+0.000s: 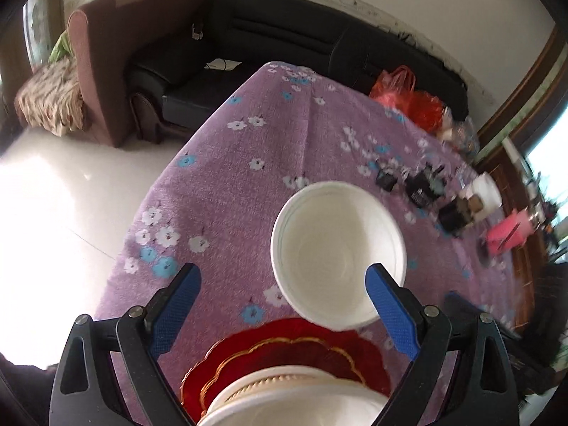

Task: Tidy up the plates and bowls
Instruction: 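Grasp the rim of the last white bowl with both grippers and lift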

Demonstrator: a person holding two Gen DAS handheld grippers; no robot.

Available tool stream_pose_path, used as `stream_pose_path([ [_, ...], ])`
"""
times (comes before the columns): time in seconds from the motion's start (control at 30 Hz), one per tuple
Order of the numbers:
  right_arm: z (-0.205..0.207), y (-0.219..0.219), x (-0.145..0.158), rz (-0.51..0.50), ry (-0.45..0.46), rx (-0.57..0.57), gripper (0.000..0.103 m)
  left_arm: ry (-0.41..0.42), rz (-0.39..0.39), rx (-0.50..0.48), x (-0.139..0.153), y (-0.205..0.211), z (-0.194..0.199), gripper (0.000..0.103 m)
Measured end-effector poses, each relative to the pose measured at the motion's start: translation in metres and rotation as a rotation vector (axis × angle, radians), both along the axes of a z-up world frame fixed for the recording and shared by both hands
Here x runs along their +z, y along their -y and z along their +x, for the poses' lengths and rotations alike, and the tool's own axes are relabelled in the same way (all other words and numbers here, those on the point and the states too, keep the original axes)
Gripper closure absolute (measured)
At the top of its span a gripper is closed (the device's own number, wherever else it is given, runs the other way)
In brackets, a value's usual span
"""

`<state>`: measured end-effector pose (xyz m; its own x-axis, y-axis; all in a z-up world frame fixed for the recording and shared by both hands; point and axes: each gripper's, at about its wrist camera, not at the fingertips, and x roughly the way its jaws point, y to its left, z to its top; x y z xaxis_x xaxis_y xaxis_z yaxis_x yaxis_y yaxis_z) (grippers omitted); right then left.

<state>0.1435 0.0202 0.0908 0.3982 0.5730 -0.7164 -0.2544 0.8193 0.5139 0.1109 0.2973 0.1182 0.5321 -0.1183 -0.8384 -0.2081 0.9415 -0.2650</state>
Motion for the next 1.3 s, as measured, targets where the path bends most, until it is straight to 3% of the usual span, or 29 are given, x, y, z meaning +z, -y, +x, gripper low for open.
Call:
stream_pose_path([
  [0.2,0.037,-0.036,-0.034,-0.026,-0.073,0.016,0.041,0.05,0.008,0.011,0.013,-0.009,-0.011,0.009],
  [0.27,0.042,-0.048,-0.043,-0.048,-0.084,0.022,0.054,0.061,0.006,0.007,0.017,-0.01,-0.016,0.009],
  [0.3,0.044,-0.052,-0.048,-0.062,-0.098,0.026,0.078,0.064,0.011,0.005,0.019,-0.01,-0.018,0.009],
  [0.33,0.045,-0.055,-0.053,-0.069,-0.111,0.023,0.088,0.068,0.014,0.007,0.021,-0.01,-0.02,0.009],
  [0.47,0.037,-0.041,-0.051,-0.095,-0.093,-0.039,0.09,0.096,0.001,-0.003,0.03,-0.005,-0.033,0.009],
  [0.63,0.018,0.009,-0.035,-0.151,-0.1,-0.088,0.092,0.119,-0.033,-0.055,0.041,0.02,-0.056,0.009],
  [0.83,-0.035,0.097,-0.038,-0.154,-0.172,-0.103,0.094,0.119,-0.062,-0.195,0.045,0.083,-0.09,0.01],
  [1.03,-0.095,0.168,-0.052,-0.08,-0.253,-0.126,0.094,0.052,-0.077,-0.343,0.022,0.159,-0.108,0.01],
  [1.2,-0.123,0.192,-0.044,-0.054,-0.164,-0.153,0.092,0.013,-0.055,-0.345,-0.013,0.207,-0.103,0.01],
  [1.3,-0.135,0.192,-0.036,-0.072,-0.084,-0.166,0.086,0.009,0.009,-0.313,-0.028,0.222,-0.095,0.01],
])
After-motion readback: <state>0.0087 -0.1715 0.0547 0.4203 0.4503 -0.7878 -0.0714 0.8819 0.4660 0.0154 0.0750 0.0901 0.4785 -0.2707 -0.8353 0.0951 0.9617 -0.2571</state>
